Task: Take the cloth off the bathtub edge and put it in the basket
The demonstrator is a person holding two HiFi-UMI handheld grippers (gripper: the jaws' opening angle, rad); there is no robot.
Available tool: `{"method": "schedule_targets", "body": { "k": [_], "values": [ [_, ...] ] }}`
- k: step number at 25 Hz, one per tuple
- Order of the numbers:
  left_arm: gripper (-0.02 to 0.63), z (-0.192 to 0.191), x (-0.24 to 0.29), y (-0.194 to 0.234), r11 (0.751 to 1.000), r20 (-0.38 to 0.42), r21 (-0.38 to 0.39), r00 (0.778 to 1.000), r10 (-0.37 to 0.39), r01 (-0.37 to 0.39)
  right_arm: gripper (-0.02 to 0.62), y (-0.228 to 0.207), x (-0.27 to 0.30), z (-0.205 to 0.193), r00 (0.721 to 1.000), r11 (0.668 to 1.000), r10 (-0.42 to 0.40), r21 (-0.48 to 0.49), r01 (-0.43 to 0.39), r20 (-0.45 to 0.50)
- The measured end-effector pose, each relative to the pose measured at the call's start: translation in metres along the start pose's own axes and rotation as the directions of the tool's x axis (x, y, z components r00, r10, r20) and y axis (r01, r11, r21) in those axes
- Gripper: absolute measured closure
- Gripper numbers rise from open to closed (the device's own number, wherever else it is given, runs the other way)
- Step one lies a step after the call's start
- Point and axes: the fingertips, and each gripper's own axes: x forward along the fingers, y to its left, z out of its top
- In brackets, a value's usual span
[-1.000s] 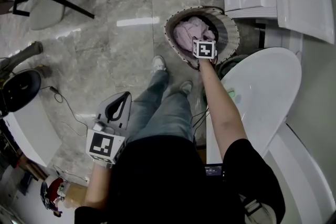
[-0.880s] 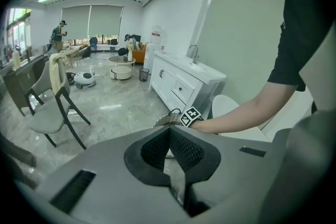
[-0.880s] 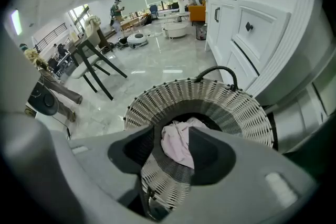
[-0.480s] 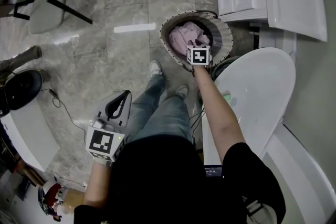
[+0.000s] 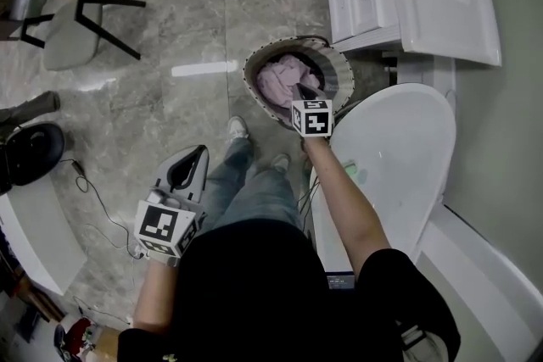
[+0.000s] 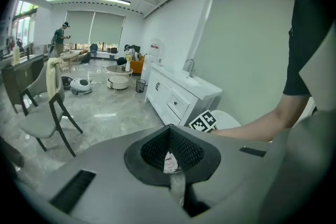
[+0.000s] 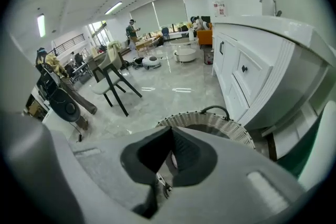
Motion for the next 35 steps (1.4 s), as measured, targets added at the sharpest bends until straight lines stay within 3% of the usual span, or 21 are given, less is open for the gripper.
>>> {"method": "schedule_targets", "body": {
  "k": [7,13,23,35],
  "values": [
    [0.600,0.027,-0.010,-0.010,0.999,0.061,0.036,0.998,-0.008,0.006,0.600,0.030,-0.083,0.049,0.990,0.997,0.070,-0.044,-0.066,0.120],
    [0.600,0.058,-0.026,-0.018,0.999,0.126,0.051,0.992,-0.020,0.014,0.600,0.057,-0.171,0.093,0.964,0.993,0.111,-0.076,-0.096,0.241],
    [0.600,0.110,-0.047,-0.044,0.993,0.232,0.106,0.970,-0.075,0.051,0.600,0.095,-0.312,0.151,0.889,0.979,0.182,-0.167,-0.121,0.420],
    [0.600,0.172,-0.064,-0.097,0.971,0.308,0.212,0.936,-0.170,0.107,0.600,0.089,-0.440,0.179,0.800,0.974,0.171,-0.221,-0.049,0.576]
  ]
}}
